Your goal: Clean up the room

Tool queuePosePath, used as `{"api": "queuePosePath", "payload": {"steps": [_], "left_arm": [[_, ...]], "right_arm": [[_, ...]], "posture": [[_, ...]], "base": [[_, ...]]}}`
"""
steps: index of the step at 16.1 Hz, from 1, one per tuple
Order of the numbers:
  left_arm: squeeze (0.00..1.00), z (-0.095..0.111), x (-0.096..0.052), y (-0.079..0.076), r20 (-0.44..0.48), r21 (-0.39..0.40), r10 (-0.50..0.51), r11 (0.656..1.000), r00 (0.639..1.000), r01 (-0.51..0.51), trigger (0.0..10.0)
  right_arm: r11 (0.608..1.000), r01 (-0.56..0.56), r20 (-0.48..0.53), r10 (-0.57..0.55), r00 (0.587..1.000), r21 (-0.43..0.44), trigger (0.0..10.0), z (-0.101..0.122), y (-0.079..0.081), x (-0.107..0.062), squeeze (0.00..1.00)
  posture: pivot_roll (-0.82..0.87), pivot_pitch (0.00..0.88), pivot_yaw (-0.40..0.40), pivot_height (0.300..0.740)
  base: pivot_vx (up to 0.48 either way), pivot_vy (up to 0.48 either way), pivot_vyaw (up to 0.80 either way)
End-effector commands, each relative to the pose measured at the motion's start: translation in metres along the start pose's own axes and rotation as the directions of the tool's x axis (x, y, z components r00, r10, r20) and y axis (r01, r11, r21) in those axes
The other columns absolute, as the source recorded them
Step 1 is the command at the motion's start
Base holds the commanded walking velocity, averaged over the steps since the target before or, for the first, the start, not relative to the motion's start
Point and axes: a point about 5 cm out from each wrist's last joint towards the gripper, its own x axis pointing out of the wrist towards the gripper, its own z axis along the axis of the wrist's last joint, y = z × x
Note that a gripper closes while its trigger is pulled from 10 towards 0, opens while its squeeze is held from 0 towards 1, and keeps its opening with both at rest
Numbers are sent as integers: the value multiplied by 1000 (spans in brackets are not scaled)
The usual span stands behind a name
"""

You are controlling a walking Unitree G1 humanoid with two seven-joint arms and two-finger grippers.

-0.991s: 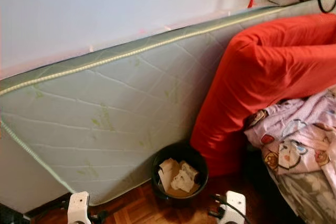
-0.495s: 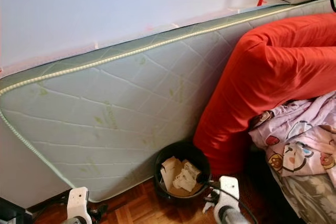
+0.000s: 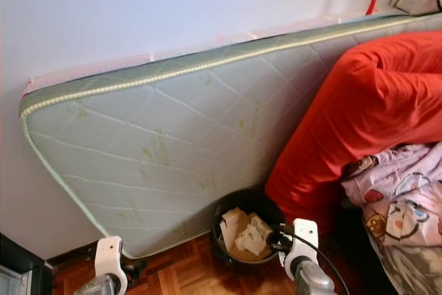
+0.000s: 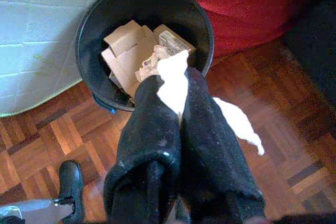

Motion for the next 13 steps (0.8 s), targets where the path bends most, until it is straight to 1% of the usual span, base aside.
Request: {"api": "queuePosePath", "payload": {"steps": [1, 2, 4, 5, 7, 10, 12, 13], "left_arm": [[0, -1, 0, 0, 0, -11, 2, 1000, 1000, -2, 10000], [0, -7, -2, 3, -6, -13, 4, 1000, 1000, -4, 10000], [0, -9, -3, 3, 6, -19, -2, 1000, 1000, 3, 10000], [0, -11, -3, 3, 7, -22, -2, 1000, 1000, 2, 10000], [0, -17, -5, 5, 10, -27, -4, 1000, 1000, 4, 10000], [0, -26, -8, 6, 5, -35, 0, 999, 1000, 0, 10000], [0, -27, -8, 5, 17, -47, -2, 999, 1000, 2, 10000], [0, -27, -8, 5, 18, -45, -3, 999, 1000, 4, 10000]], "right_arm": [[1000, 16, 3, -16, 1000, 6, 10000, 0, -5, -1, 0], [1000, 19, 5, -19, 1000, -8, 10000, 2, -6, -1, 0], [1000, 13, 5, -13, 1000, 7, 10000, 2, -5, -1, 0], [999, 18, 3, -18, 1000, 33, 10000, 0, -6, -1, 0], [999, 10, 3, -10, 1000, 32, 10000, -3, -7, -2, 0], [1000, 4, -10, -4, 1000, 12, 10000, -9, -10, -5, 0], [1000, -4, -12, 4, 1000, 5, 10000, -10, -11, -5, 0], [1000, -7, -11, 7, 1000, 2, 10000, -10, -11, -6, 0]], "posture": [[82, 0, -18, 740], [97, 0, -23, 740], [107, 0, -27, 740], [116, 0, -32, 740], [122, 0, -40, 740], [136, 0, -59, 740], [129, 0, -55, 740], [127, 0, -53, 740]], "base": [[0, 0, 0], [0, 0, 619], [0, 0, 709], [0, 0, 0], [0, 0, 0], [0, 0, 0], [0, 0, 0], [259, 0, 0]]}}
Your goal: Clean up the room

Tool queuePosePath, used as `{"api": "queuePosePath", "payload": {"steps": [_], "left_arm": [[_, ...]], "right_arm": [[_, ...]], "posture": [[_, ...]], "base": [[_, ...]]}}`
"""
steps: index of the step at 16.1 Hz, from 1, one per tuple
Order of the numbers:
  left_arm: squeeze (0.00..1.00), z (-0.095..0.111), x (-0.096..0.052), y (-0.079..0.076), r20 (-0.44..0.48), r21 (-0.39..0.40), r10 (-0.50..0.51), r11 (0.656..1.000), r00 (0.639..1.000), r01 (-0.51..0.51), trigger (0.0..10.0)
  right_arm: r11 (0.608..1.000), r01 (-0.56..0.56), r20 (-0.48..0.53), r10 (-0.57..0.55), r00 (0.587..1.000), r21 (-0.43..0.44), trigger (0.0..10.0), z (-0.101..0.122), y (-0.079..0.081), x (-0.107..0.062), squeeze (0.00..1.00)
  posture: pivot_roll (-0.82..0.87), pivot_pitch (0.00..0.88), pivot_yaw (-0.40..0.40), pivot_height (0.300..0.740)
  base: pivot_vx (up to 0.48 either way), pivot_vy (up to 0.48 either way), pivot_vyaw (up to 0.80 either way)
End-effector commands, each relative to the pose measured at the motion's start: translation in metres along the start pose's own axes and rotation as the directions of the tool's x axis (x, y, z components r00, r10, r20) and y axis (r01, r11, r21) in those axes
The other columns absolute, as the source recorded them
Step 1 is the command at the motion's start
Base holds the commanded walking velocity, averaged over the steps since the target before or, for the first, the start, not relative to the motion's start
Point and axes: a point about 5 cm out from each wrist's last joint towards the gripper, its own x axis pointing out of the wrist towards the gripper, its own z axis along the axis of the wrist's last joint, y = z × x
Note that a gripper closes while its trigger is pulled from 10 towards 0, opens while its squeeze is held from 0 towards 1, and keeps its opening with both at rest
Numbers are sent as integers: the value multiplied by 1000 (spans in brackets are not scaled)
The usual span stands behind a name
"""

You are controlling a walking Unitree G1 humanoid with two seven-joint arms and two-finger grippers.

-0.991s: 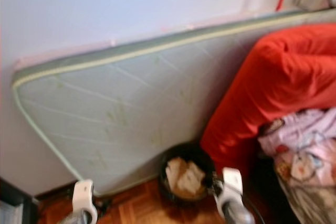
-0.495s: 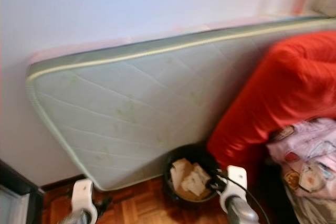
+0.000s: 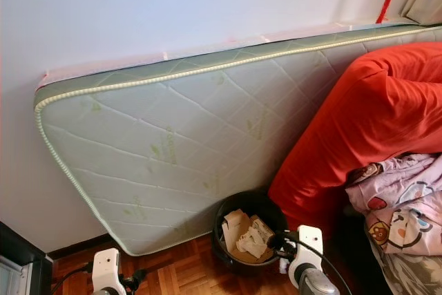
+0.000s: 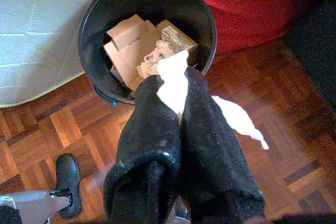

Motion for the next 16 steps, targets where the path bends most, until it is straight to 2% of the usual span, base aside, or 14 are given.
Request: {"api": "queuePosePath", "payload": {"steps": [1, 4, 6, 13, 16], "left_arm": [[0, 0, 0, 0, 8, 1, -1, 1000, 1000, 1, 10000], [0, 2, 0, 0, 6, 20, -10, 1000, 1000, 9, 10000], [0, 2, 1, -3, 4, 29, -15, 999, 1000, 15, 10000], [0, 2, 1, -5, 2, 46, -26, 999, 1000, 26, 10000], [0, 5, 2, -4, 18, 35, -27, 999, 999, 27, 10000]], "right_arm": [[1000, 4, 8, -4, 1000, -3, 10000, 0, -3, -1, 0], [999, -26, 7, 26, 1000, -39, 10000, 2, 0, 0, 0], [999, -14, -4, 13, 1000, -37, 10000, 2, -1, 0, 0], [998, -34, -5, 33, 999, -46, 10000, 2, 2, 1, 0], [997, -50, 0, 50, 999, -61, 10000, 3, 3, 1, 0]], "posture": [[120, 0, -47, 740], [98, 0, -28, 740], [103, 0, -33, 740], [110, 0, -32, 740], [104, 0, -34, 740]], "base": [[262, 0, 0], [265, 0, 0], [268, 0, 800], [268, 0, 0], [0, 0, 0]]}}
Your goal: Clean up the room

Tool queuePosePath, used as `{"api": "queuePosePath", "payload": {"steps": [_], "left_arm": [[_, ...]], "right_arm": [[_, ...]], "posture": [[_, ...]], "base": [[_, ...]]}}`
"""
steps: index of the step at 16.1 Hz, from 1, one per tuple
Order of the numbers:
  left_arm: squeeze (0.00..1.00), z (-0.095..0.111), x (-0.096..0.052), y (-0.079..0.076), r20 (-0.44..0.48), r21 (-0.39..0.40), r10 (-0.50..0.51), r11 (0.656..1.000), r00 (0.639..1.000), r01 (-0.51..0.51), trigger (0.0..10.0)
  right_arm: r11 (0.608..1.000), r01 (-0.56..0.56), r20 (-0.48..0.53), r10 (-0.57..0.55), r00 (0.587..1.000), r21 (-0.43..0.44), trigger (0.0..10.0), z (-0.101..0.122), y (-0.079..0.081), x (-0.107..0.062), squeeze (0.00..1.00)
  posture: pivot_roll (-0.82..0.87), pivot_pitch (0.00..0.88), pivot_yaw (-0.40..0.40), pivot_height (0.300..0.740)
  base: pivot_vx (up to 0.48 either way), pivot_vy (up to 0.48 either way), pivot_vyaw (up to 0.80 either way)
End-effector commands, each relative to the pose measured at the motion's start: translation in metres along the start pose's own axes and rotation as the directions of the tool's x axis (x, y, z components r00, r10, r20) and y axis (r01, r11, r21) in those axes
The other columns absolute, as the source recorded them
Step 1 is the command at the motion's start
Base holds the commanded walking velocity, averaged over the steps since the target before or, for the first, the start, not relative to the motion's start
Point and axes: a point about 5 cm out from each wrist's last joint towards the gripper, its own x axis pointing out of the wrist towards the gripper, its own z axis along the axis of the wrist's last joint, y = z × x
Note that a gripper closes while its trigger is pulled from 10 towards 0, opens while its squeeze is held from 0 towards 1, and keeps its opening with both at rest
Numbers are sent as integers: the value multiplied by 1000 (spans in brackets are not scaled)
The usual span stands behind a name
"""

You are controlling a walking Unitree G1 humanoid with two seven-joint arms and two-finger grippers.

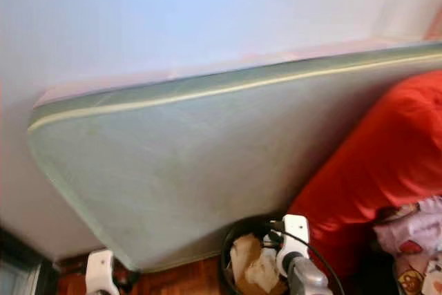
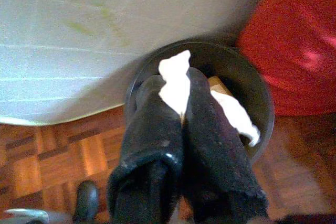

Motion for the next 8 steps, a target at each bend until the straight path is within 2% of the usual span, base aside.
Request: {"api": "queuePosePath", "payload": {"steps": [1, 8], "left_arm": [[0, -2, 1, -8, 6, -5, -19, 1000, 1000, 19, 10000], [0, 0, 2, -15, 14, -12, -35, 999, 999, 35, 10000]], "right_arm": [[999, 35, -28, -34, 999, 2, 10000, -10, -13, -6, 0], [999, 36, -26, -35, 999, 3, 10000, -10, -15, -7, 0]], "posture": [[104, 0, -36, 740], [106, 0, -47, 740]], "base": [[247, 0, 0], [289, 0, 0]]}}
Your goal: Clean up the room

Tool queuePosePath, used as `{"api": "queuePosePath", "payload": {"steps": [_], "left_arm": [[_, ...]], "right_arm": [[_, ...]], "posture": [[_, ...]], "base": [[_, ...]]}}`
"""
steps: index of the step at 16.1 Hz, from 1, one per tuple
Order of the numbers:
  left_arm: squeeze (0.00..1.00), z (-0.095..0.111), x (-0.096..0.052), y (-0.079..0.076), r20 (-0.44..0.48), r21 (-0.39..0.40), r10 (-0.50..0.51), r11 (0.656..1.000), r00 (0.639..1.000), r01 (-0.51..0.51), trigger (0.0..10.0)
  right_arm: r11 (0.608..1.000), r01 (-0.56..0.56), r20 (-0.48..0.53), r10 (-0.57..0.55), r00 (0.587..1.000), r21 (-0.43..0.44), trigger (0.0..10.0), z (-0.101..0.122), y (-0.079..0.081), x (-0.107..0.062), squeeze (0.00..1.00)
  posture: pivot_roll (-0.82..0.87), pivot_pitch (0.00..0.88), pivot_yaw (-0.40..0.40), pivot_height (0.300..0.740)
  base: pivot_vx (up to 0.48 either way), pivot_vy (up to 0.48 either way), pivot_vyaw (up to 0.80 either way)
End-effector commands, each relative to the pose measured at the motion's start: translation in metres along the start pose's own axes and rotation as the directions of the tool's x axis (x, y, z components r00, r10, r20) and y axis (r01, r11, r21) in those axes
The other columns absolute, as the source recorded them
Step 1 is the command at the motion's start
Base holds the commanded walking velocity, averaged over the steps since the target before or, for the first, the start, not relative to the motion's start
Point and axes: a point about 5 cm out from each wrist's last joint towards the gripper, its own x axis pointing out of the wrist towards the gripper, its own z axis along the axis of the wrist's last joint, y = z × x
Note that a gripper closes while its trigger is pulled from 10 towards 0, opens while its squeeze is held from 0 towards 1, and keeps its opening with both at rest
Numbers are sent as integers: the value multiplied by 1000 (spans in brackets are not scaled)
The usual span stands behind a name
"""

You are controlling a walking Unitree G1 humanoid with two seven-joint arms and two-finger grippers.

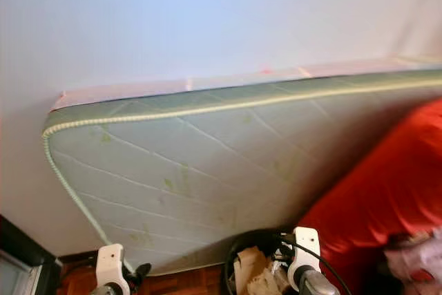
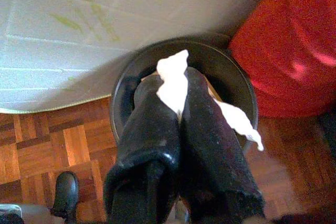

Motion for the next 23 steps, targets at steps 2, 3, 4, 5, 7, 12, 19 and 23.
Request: {"api": "queuePosePath", "payload": {"steps": [2, 3, 4, 5, 7, 12, 19, 23], "left_arm": [[0, 1, 1, -6, 7, -8, -10, 1000, 1000, 10, 10000], [0, 1, 1, -6, 8, -9, -10, 1000, 1000, 10, 10000], [0, 1, 2, -7, 7, -4, -10, 1000, 1000, 10, 10000], [0, 1, 2, -7, 5, 4, -9, 1000, 1000, 9, 10000], [0, 3, 2, -9, 17, 4, -20, 1000, 1000, 20, 10000], [0, 51, 10, -33, 227, 34, -142, 990, 964, 138, 10000], [0, 90, 2, -49, 461, 81, -205, 979, 863, 189, 10000], [0, 105, -8, -53, 545, 154, -247, 969, 801, 194, 10000]], "right_arm": [[1000, -1, 17, 1, 1000, -6, 10000, 5, -1, 0, 0], [1000, -2, 18, 2, 1000, -6, 10000, 5, -1, 0, 0], [1000, -4, 18, 5, 1000, -6, 10000, 5, -1, 0, 0], [1000, -4, 19, 5, 1000, -6, 10000, 5, -1, 0, 0], [1000, -4, 20, 4, 1000, 3, 10000, 4, -1, 0, 0], [999, -16, 53, 14, 999, 45, 10000, 4, -2, -1, 0], [997, -50, 137, 40, 990, 67, 10000, 5, -3, -5, 0], [995, -36, 194, 16, 981, 97, 10000, 4, -3, -7, 0]], "posture": [[106, 0, -49, 740], [107, 0, -51, 740], [109, 0, -52, 740], [107, 0, -53, 740], [107, 0, -55, 740], [111, 0, -62, 740], [135, 23, -74, 740], [133, 28, -67, 740]], "base": [[343, 0, 0], [341, 0, 0], [296, 0, 0], [0, 0, 0], [0, 0, 0], [0, 0, 0], [0, 0, 0], [0, 0, 0]]}}
